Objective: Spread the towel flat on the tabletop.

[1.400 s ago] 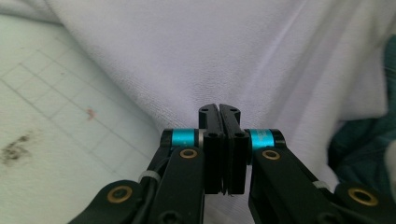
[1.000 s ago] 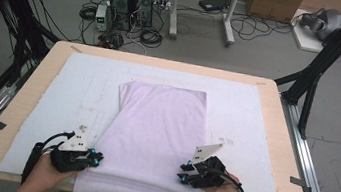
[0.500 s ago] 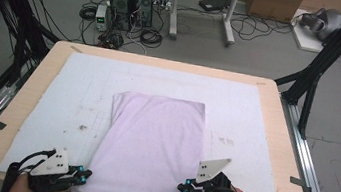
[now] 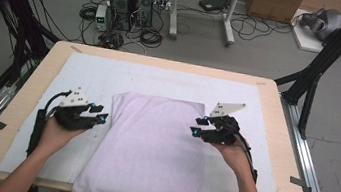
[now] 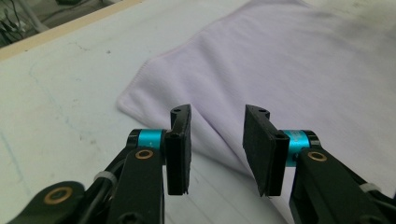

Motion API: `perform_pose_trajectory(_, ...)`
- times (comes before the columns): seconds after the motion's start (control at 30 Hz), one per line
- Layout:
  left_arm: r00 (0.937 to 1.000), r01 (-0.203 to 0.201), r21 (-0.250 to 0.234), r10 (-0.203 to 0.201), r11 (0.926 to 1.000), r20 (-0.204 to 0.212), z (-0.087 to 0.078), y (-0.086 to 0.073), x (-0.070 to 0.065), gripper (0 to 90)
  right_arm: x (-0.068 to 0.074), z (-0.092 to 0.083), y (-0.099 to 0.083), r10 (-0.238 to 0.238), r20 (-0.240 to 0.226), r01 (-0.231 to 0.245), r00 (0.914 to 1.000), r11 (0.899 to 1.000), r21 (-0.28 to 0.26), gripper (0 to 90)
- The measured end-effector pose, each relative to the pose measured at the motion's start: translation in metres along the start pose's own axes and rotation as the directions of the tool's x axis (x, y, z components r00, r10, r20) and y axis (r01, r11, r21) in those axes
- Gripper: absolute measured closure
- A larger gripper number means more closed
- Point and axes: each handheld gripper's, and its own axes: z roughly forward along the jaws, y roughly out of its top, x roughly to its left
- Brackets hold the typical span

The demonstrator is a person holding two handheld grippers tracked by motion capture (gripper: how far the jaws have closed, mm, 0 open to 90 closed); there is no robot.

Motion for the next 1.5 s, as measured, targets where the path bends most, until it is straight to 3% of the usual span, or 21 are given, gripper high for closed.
perform_pose_trajectory(0.1,0.9994,0.029,0.067,-0.028,0.9973,-0.022,0.029,-0.003,0.017,67.1,-0.024,0.02,-0.004,0.031,0.018,-0.031,0.9994,0.999,0.028,56.5)
perform_pose_trajectory(0.23,0.999,0.032,0.083,-0.029,0.996,-0.035,0.055,-0.009,0.025,67.8,-0.044,0.04,-0.012,0.046,0.058,-0.049,0.9973,0.997,0.061,57.2)
perform_pose_trajectory(0.37,0.9975,0.068,0.108,-0.066,0.9918,-0.025,0.068,-0.012,0.028,67.3,-0.051,0.056,-0.02,0.056,0.067,-0.063,0.9962,0.992,0.107,58.1)
perform_pose_trajectory(0.43,0.9963,0.079,0.139,-0.074,0.9871,-0.045,0.07,-0.007,0.028,67.6,-0.051,0.056,-0.021,0.074,0.069,-0.08,0.9949,0.992,0.097,61.0)
perform_pose_trajectory(0.5,0.9962,0.064,0.176,-0.053,0.9822,-0.069,0.073,-0.001,0.024,74.0,-0.051,0.057,-0.02,0.079,0.067,-0.085,0.9946,0.992,0.093,66.7)
perform_pose_trajectory(0.57,0.9961,0.035,0.191,-0.018,0.9811,-0.087,0.078,0.004,0.019,85.3,-0.053,0.058,-0.021,0.104,0.061,-0.108,0.9928,0.991,0.081,77.6)
perform_pose_trajectory(0.6,0.9958,0.034,0.197,-0.017,0.9797,-0.09,0.079,0.005,0.018,86.2,-0.054,0.059,-0.021,0.113,0.046,-0.116,0.9926,0.99,0.076,86.5)
perform_pose_trajectory(0.67,0.9958,0.046,0.209,-0.029,0.9767,-0.087,0.079,0.007,0.02,87.0,-0.055,0.059,-0.02,0.117,0.035,-0.119,0.9926,0.99,0.078,87.5)
perform_pose_trajectory(0.7,0.9942,0.041,0.211,-0.019,0.9765,-0.106,0.078,0.007,0.019,87.3,-0.055,0.059,-0.02,0.113,0.035,-0.115,0.993,0.99,0.079,87.9)
perform_pose_trajectory(0.73,0.9901,0.026,0.215,0.004,0.9764,-0.141,0.077,0.009,0.018,87.4,-0.053,0.059,-0.019,0.108,0.04,-0.111,0.9933,0.99,0.086,88.1)
perform_pose_trajectory(0.87,0.979,0.05,0.154,-0.018,0.9867,-0.203,0.065,0.024,0.031,87.6,-0.051,0.048,-0.005,0.061,0.07,-0.066,0.9957,0.995,0.068,88.6)
perform_pose_trajectory(0.93,0.9736,0.034,0.135,-0.002,0.9903,-0.228,0.06,0.045,0.041,87.6,-0.058,0.038,0.01,0.051,0.083,-0.055,0.9952,0.997,0.047,88.8)
perform_pose_trajectory(1.07,0.9518,-0.035,0.063,0.052,0.9974,-0.302,0.05,0.107,0.059,87.5,-0.078,0.011,0.055,0.028,0.194,-0.029,0.9806,1.0,-0.003,88.5)
perform_pose_trajectory(1.1,0.944,-0.039,0.055,0.055,0.9977,-0.325,0.05,0.118,0.065,87.2,-0.082,0.004,0.064,0.036,0.226,-0.029,0.9734,0.999,-0.033,84.4)
perform_pose_trajectory(1.13,0.9407,-0.029,0.061,0.048,0.9977,-0.336,0.051,0.124,0.07,85.3,-0.087,0.0,0.07,0.05,0.255,-0.033,0.9657,0.997,-0.072,70.8)
perform_pose_trajectory(1.17,0.9377,-0.004,0.072,0.028,0.9974,-0.346,0.052,0.126,0.073,78.1,-0.092,-0.001,0.073,0.093,0.265,-0.071,0.9597,0.993,-0.089,62.4)
perform_pose_trajectory(1.2,0.9432,0.022,0.081,0.007,0.9965,-0.332,0.053,0.123,0.076,67.0,-0.096,0.0,0.072,0.118,0.247,-0.101,0.9618,0.992,-0.082,59.8)
perform_pose_trajectory(1.23,0.9508,0.034,0.106,0.0,0.9938,-0.31,0.053,0.118,0.077,65.8,-0.095,0.003,0.07,0.124,0.233,-0.111,0.9647,0.992,-0.065,59.3)
perform_pose_trajectory(1.33,0.9621,0.004,0.138,0.033,0.9905,-0.271,0.05,0.094,0.07,65.1,-0.084,0.011,0.053,0.08,0.217,-0.077,0.973,0.997,-0.019,58.8)
perform_pose_trajectory(1.4,0.9724,0.036,0.138,-0.003,0.9898,-0.233,0.046,0.076,0.068,62.7,-0.082,0.016,0.043,0.125,0.159,-0.131,0.9794,0.991,0.029,55.7)
perform_pose_trajectory(1.5,0.9799,0.022,0.158,0.01,0.9871,-0.199,0.038,0.055,0.059,62.1,-0.069,0.015,0.027,0.113,0.15,-0.116,0.9822,0.993,0.009,56.6)
